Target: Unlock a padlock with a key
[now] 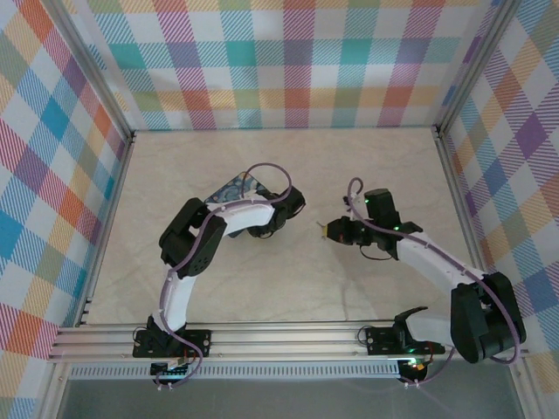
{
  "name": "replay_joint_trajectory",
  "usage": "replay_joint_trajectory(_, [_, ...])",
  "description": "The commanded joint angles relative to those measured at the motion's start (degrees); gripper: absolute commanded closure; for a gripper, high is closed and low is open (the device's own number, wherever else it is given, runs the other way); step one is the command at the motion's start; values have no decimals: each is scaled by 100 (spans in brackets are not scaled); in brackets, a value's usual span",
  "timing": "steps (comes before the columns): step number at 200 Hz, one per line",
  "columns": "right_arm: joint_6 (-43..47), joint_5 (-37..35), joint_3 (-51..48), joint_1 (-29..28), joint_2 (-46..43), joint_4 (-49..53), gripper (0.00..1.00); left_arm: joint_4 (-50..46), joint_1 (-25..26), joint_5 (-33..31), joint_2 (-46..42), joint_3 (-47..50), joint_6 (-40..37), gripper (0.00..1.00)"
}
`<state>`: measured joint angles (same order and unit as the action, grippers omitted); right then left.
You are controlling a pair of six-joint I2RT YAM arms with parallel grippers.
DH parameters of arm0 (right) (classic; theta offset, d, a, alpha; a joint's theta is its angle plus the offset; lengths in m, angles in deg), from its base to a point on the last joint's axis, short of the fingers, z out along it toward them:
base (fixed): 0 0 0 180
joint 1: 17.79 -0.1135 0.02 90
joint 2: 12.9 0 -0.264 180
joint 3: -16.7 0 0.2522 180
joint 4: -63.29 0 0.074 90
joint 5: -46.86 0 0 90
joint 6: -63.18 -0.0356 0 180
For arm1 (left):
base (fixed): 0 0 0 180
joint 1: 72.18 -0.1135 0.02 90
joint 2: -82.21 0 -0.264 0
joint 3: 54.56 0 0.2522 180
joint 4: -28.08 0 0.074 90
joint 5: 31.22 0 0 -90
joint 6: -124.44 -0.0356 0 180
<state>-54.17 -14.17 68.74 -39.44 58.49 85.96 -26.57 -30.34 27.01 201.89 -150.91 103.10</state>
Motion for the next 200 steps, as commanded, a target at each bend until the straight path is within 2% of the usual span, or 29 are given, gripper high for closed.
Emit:
replay_joint_trajectory(1, [46,11,-104,-303,-118,-29,100,204,-125,614,-504,213,-624,71])
replay_joint_trajectory(17, [-47,4,-145,-500,-104,-167,100,505,-277,1236,-789,434,-829,71])
replay_joint_trajectory(45, [-288,-35,-106,-903,-99,-431,100,1064,-693,2689,-1161,877,-1004,75])
replay_joint_trajectory(66, [-457,-101,-20,-1104,-30,-549,100,1361,-891,3432,-1413,1127,-1030,77])
replay_joint_trajectory(127, [-751,-621,704,-1787,736,-632,100,1211,-1110,4338,-2394,1263,-1334,77])
replay_joint_trajectory(172, [-815,-1200,1120,-2015,1122,-700,100,1593,-1542,5280,-3141,1912,-966,77])
replay_joint_trajectory(200, [-748,-1189,1137,-2022,1078,-1006,100,1882,-1733,5769,-3364,2276,-697,77])
